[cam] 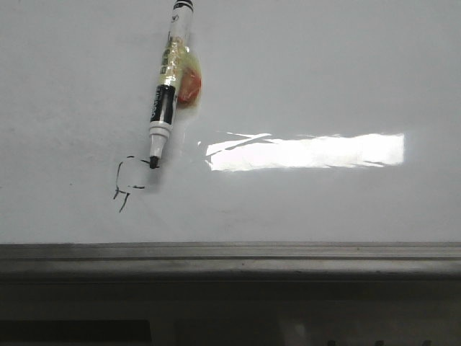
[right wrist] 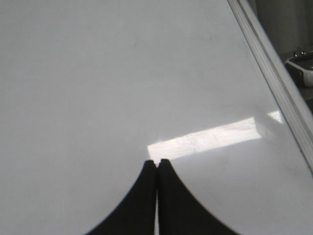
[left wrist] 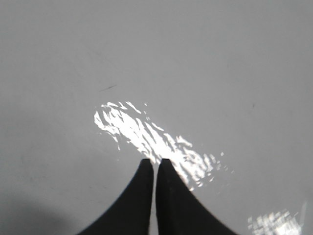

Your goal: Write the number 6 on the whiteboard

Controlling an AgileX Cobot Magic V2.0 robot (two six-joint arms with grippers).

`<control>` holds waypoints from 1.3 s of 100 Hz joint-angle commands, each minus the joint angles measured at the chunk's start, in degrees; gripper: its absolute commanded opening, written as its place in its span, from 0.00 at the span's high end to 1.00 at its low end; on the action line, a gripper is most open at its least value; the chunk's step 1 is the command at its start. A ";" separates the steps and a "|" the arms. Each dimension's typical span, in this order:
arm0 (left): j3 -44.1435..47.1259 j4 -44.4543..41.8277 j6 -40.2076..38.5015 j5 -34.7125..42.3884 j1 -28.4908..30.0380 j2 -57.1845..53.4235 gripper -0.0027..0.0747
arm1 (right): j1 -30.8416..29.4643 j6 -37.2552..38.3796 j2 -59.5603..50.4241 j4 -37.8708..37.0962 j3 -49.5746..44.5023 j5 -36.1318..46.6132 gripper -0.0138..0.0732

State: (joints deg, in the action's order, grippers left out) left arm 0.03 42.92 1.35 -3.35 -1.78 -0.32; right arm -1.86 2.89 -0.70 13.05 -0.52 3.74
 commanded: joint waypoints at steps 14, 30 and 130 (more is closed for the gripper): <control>-4.81 6.33 2.74 -2.89 0.02 -1.27 0.99 | -0.28 0.23 -0.47 1.01 10.57 -3.74 0.91; -15.82 -7.78 5.81 -13.76 0.02 4.91 0.99 | -0.28 0.23 2.83 -2.55 18.24 -15.39 0.91; -39.06 -7.32 26.57 -12.35 -34.58 51.50 0.43 | 2.71 0.11 13.86 -0.65 25.70 -26.67 0.36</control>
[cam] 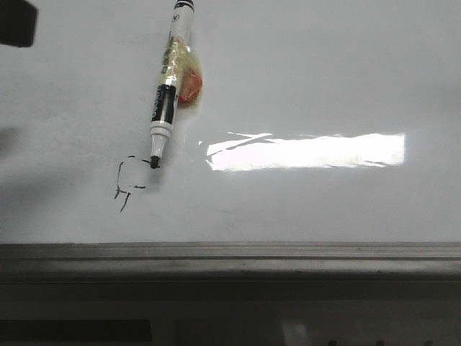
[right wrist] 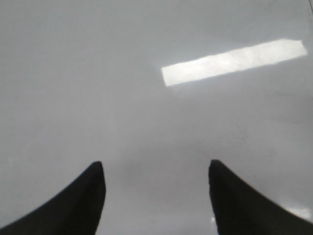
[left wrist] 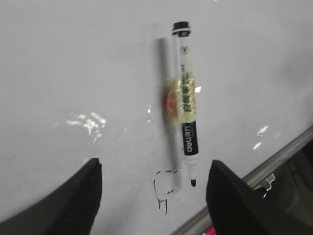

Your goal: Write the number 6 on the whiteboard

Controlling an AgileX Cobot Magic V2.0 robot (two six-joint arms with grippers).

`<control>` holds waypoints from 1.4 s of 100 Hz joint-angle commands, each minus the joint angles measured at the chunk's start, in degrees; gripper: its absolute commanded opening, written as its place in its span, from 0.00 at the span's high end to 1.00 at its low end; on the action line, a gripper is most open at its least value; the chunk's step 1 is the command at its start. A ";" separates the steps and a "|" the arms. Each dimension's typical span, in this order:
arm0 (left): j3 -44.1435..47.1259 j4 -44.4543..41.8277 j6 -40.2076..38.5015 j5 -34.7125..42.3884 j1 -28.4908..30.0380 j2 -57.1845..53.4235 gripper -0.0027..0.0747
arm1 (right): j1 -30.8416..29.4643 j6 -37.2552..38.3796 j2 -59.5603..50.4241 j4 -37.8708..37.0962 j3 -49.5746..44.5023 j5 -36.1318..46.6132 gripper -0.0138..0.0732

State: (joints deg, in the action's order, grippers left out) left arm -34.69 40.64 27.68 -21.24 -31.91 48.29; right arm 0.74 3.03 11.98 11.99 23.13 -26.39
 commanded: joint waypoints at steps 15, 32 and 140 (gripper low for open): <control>-6.79 -12.35 -4.35 10.17 -9.77 9.22 0.44 | 0.12 -0.02 1.18 -0.28 2.05 0.26 0.36; -6.90 -10.60 -11.41 13.11 -10.48 14.87 0.44 | 0.12 -0.02 1.18 -0.70 2.05 -2.49 0.36; -6.90 4.14 -10.62 10.55 -10.48 22.31 0.99 | 9.20 -4.75 1.42 -0.28 2.64 -0.94 0.36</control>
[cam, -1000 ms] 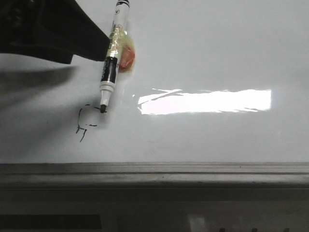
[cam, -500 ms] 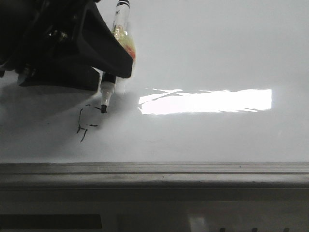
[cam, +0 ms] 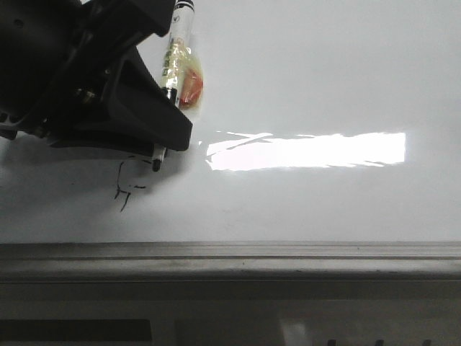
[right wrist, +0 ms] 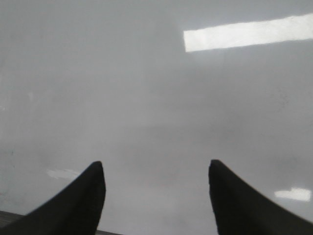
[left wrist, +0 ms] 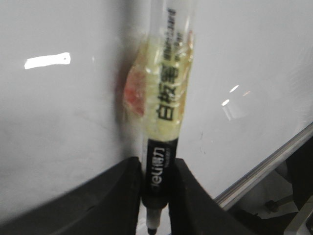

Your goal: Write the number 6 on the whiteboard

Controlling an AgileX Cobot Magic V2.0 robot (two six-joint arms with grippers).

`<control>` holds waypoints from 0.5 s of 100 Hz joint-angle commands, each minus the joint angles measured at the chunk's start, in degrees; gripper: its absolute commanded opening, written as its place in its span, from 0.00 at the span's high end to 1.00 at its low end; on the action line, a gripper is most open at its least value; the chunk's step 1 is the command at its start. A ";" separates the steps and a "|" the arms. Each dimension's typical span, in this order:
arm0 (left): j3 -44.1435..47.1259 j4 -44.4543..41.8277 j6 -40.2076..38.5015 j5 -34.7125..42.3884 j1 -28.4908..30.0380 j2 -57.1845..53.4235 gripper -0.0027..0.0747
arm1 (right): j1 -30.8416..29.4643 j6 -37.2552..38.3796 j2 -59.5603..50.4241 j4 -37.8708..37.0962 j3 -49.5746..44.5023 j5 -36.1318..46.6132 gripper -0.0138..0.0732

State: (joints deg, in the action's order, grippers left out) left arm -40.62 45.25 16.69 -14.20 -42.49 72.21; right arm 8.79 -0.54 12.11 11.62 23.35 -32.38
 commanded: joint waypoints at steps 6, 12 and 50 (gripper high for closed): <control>-0.97 -0.46 3.25 2.36 0.10 -3.57 0.99 | 2.23 -2.94 1.41 0.61 3.18 5.17 0.36; -0.97 -0.15 8.52 -0.57 0.10 -6.26 0.99 | 3.68 -7.65 1.97 3.13 4.06 5.17 0.36; 2.37 21.47 44.79 -9.74 0.10 -19.58 0.99 | 16.06 -38.37 16.37 30.91 11.14 3.77 0.36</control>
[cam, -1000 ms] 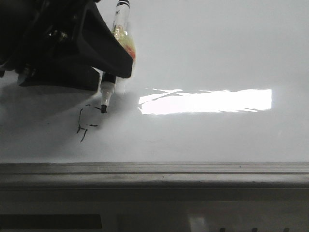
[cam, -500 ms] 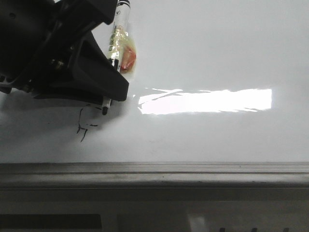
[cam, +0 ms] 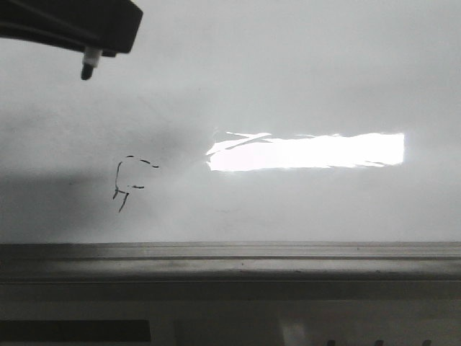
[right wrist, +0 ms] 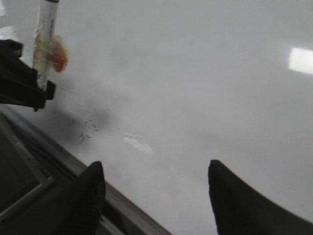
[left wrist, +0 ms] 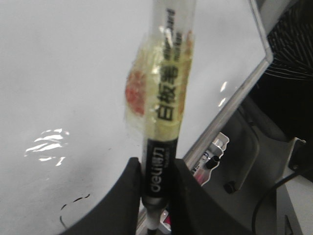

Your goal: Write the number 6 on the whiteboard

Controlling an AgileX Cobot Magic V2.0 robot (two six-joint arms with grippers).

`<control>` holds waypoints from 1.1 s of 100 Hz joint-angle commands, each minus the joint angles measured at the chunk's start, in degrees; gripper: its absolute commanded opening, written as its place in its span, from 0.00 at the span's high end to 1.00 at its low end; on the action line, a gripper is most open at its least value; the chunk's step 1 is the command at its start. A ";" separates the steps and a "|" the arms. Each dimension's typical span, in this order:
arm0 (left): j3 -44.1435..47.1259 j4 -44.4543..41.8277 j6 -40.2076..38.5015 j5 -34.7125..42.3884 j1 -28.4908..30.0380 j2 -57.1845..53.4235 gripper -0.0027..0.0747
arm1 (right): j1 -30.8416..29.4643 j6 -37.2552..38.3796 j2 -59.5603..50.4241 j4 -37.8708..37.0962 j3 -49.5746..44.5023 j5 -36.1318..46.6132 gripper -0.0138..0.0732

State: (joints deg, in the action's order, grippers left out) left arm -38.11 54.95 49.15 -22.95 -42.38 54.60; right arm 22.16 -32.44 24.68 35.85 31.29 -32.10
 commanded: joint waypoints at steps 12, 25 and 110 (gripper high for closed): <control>3.88 28.12 28.97 -7.39 -0.01 -1.96 0.99 | 7.40 -14.03 7.20 12.03 4.90 3.60 0.36; 8.42 41.48 42.66 -10.44 -0.01 -1.07 0.99 | 11.77 -19.75 8.88 17.41 5.34 4.25 0.36; 9.22 45.39 57.64 -26.30 -0.01 2.93 0.99 | 17.10 -62.17 23.19 54.03 5.39 -7.39 0.36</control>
State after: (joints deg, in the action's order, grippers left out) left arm -27.39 96.26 106.69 -46.56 -42.38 57.98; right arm 39.16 -90.89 45.96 84.13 34.70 -38.14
